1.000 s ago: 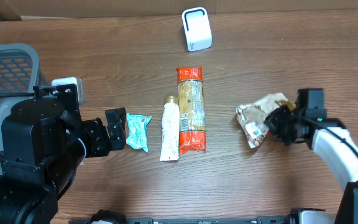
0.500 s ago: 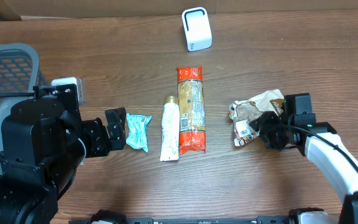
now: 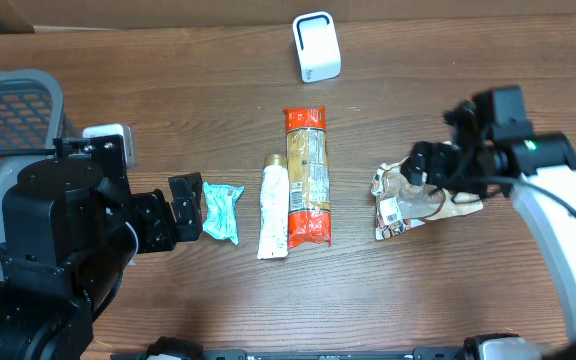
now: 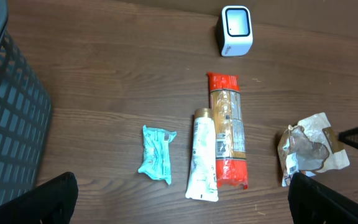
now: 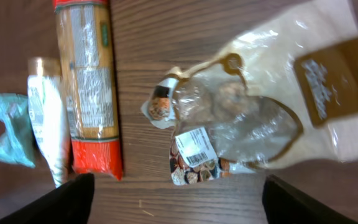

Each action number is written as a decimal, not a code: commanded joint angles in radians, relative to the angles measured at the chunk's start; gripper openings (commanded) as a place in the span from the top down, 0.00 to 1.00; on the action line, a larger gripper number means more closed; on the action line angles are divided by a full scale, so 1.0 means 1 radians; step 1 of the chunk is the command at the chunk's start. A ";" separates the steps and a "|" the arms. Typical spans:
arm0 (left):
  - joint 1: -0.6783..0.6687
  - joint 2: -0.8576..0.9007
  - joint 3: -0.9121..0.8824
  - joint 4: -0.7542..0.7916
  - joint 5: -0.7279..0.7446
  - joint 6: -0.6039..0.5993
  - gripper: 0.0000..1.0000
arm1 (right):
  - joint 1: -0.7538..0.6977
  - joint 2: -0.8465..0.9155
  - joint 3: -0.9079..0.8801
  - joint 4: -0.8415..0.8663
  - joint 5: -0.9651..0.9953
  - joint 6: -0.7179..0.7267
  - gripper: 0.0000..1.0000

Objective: Scan the item barcode
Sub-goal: 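Release the bag and raise the right gripper above it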

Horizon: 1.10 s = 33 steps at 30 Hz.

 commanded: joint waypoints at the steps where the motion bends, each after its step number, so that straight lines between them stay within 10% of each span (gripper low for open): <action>1: 0.005 0.002 0.012 0.000 -0.013 -0.014 0.01 | 0.087 0.117 0.036 -0.008 0.007 -0.146 0.19; 15: 0.005 0.002 0.012 0.000 -0.013 -0.014 0.00 | 0.292 0.341 0.035 0.102 0.238 -0.076 0.37; 24: 0.005 0.002 0.012 0.000 -0.013 -0.014 0.00 | 0.272 0.343 0.034 0.306 0.317 0.179 0.39; 33: 0.005 0.002 0.012 0.000 -0.013 -0.014 0.00 | 0.270 0.343 0.034 0.285 0.357 0.072 0.33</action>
